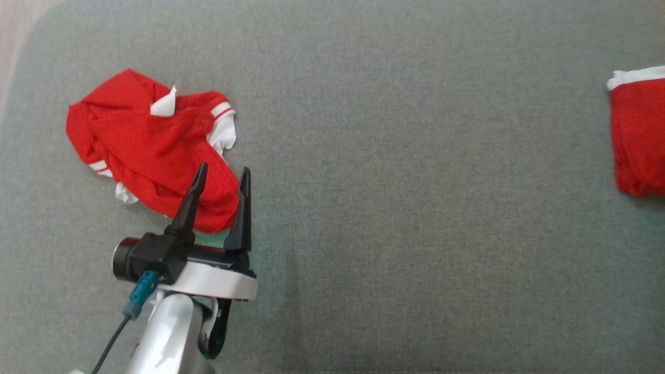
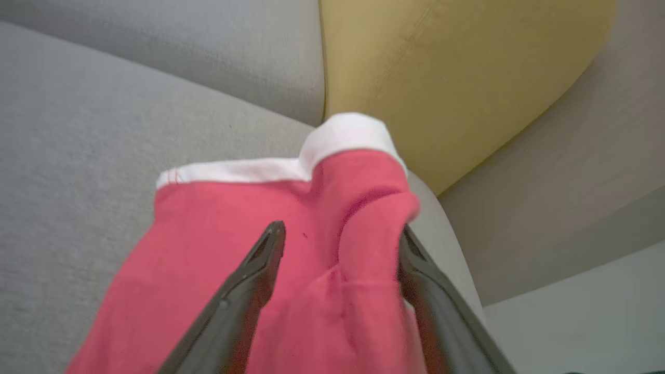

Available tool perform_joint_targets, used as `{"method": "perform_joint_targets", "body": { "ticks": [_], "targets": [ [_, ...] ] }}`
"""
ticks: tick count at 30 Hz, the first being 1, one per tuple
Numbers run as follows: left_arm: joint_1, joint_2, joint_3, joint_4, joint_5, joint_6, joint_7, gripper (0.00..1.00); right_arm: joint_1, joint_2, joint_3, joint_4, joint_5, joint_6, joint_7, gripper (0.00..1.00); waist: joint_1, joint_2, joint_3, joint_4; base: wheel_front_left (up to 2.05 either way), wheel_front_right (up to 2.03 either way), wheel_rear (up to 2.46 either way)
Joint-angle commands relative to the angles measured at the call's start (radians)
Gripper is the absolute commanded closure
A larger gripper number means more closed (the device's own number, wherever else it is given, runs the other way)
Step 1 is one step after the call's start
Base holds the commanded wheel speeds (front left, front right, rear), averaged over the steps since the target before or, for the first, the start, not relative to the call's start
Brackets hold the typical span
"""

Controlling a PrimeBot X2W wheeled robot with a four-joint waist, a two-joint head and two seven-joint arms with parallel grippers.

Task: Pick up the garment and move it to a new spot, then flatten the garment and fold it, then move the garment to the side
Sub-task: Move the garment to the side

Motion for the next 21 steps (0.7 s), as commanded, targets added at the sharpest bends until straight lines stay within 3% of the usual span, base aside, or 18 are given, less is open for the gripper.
{"method": "perform_joint_targets", "body": {
  "ticks": [1, 8, 11, 17, 21],
  "targets": [
    [-0.019, 0.004, 0.044, -0.025, 0.001, 0.001, -0.006, 0.0, -0.018, -0.01, 0.004, -0.039, -0.008, -0.001, -0.025, 0.0, 0.0, 0.0, -0.028, -0.009, 0.0, 0.0, 0.0],
    [0.028, 0.004, 0.058, -0.032, -0.012, 0.007, -0.006, 0.0, 0.006, 0.125, 0.029, -0.147, 0.046, -0.001, -0.122, 0.0, 0.0, 0.0, -0.128, -0.045, 0.0, 0.0, 0.0],
    [0.045, 0.004, 0.062, -0.041, -0.009, 0.009, -0.006, 0.0, 0.033, 0.222, 0.034, -0.226, 0.088, -0.001, -0.15, 0.0, 0.0, 0.0, -0.166, -0.065, 0.0, 0.0, 0.0],
    [0.084, 0.004, 0.058, -0.05, -0.012, 0.015, -0.006, 0.0, 0.17, 0.395, 0.073, -0.379, 0.153, -0.001, -0.183, 0.0, 0.0, 0.0, -0.232, -0.091, 0.0, 0.0, 0.0],
    [0.109, 0.004, 0.048, -0.053, -0.017, 0.021, -0.006, 0.0, 0.284, 0.473, 0.092, -0.447, 0.163, -0.001, -0.201, 0.0, 0.0, 0.0, -0.261, -0.094, 0.0, 0.0, 0.0]
  ]
}}
